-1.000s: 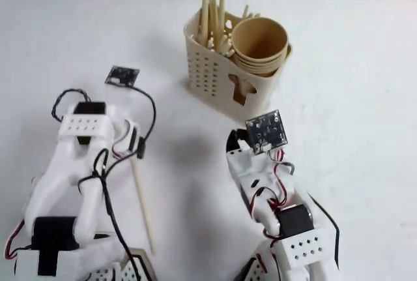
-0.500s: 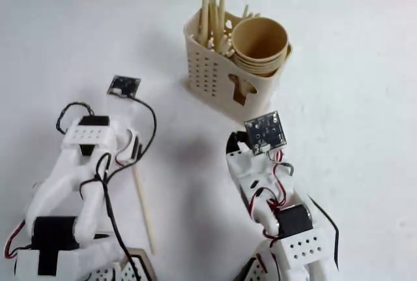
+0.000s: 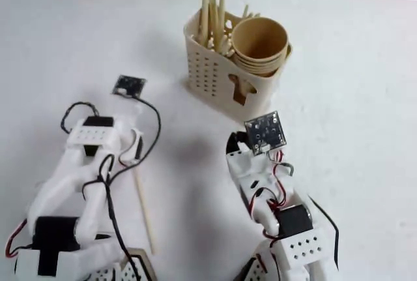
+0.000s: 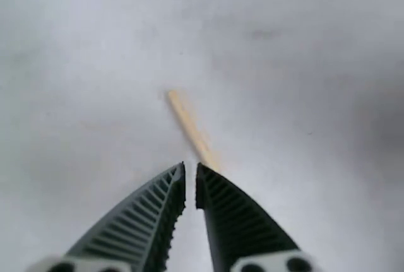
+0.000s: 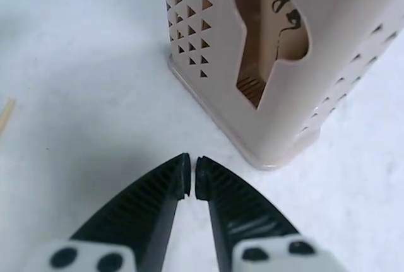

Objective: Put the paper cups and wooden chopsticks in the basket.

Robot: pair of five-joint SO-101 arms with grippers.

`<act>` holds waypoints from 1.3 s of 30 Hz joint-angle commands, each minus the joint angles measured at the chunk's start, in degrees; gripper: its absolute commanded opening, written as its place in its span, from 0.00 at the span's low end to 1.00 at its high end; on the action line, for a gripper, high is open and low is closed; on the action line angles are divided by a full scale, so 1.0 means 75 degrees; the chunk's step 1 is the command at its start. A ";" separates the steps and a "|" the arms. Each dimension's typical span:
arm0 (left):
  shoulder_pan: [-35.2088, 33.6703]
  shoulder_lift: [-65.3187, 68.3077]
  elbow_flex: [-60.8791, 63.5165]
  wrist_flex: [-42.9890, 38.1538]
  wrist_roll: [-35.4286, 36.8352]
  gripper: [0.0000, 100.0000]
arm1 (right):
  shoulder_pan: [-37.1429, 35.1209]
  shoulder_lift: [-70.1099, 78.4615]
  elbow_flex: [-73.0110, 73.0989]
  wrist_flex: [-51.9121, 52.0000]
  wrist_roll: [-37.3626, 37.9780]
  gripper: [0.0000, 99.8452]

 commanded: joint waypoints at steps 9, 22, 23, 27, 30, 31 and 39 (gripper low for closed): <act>0.0369 0.0568 -0.1231 0.1407 0.0094 0.12 | 0.0041 0.0006 -0.0047 -0.0123 0.0082 0.03; 0.0240 0.1541 -0.1301 0.0985 0.0668 0.18 | 0.0053 0.0006 -0.0047 -0.0123 0.0082 0.03; 0.0205 0.1741 -0.1571 0.1196 0.0668 0.17 | 0.0053 0.0006 -0.0047 -0.0123 0.0082 0.03; 0.0229 0.2807 -0.2403 0.1711 0.0668 0.12 | 0.0053 0.0006 -0.0047 -0.0123 0.0082 0.03; 0.0229 0.3593 -0.3294 0.2321 0.0621 0.05 | 0.0053 0.0006 -0.0047 -0.0123 0.0082 0.03; 0.0217 0.3804 -0.3528 0.2450 0.0621 0.02 | 0.0053 0.0006 -0.0047 -0.0123 0.0082 0.03; 0.0240 0.4073 -0.4067 0.2778 0.0621 0.02 | 0.0053 0.0006 -0.0047 -0.0123 0.0082 0.03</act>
